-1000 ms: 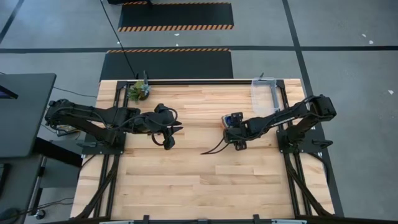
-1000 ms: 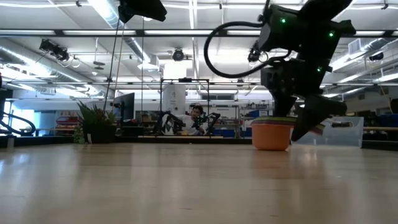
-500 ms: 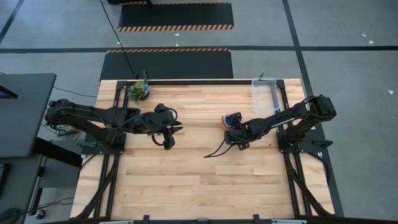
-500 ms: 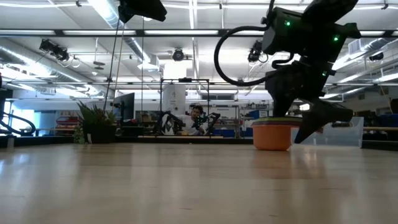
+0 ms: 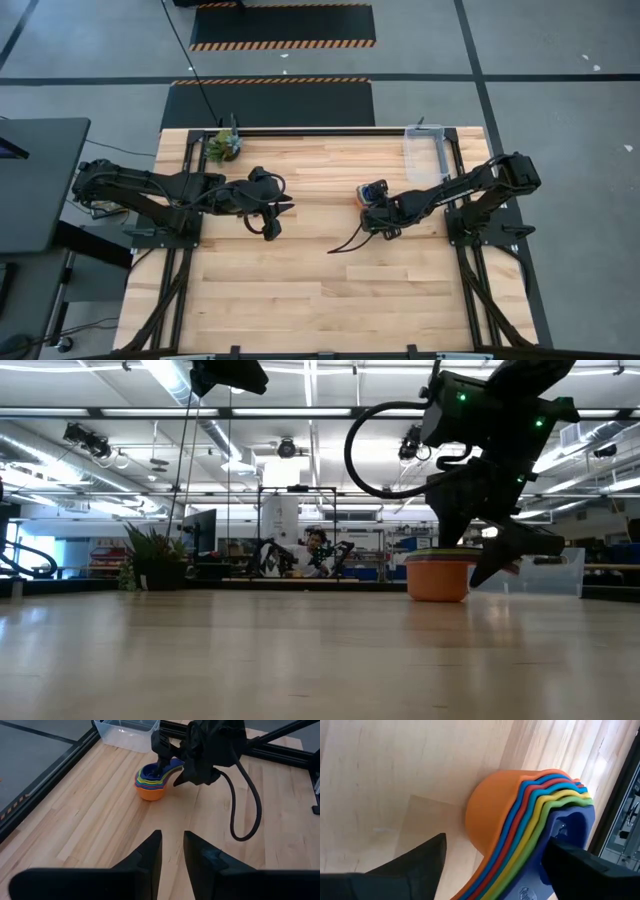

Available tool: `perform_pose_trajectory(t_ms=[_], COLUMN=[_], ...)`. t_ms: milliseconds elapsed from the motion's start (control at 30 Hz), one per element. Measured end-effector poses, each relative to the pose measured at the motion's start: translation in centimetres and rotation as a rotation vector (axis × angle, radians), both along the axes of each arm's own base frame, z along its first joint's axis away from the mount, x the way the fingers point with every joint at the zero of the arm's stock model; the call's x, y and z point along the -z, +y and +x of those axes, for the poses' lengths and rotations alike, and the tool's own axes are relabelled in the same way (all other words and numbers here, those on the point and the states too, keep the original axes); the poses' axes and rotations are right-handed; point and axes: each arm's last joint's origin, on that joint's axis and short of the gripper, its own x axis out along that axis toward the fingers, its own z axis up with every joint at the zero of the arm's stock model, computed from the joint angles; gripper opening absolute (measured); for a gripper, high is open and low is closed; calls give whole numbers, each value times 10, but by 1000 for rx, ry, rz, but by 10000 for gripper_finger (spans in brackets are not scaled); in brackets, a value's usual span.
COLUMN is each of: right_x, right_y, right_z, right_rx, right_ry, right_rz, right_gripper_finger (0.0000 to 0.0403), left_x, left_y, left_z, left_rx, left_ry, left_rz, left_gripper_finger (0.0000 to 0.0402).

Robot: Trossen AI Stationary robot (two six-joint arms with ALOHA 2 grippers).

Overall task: Nest measuring cups in basket
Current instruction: Put the stacked measuring cups into the bin

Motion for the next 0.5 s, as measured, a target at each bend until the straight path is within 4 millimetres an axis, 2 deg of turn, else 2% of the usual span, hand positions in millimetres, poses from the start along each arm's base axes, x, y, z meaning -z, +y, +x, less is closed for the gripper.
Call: perform_pose_trajectory(t_ms=[333,500], right_x=[0,-1], right_y=[-5,-8], right_z=[0,2], right_rx=[24,33], right_ry=[-5,-19], right_rz=[-7,-9], right_gripper_finger=[216,181], left_x=[0,0], left_y=[0,0], left_z=[0,0], left_rx=[0,0], left_ry=[0,0], left_rz=[0,0], left_gripper_finger=[87,87])
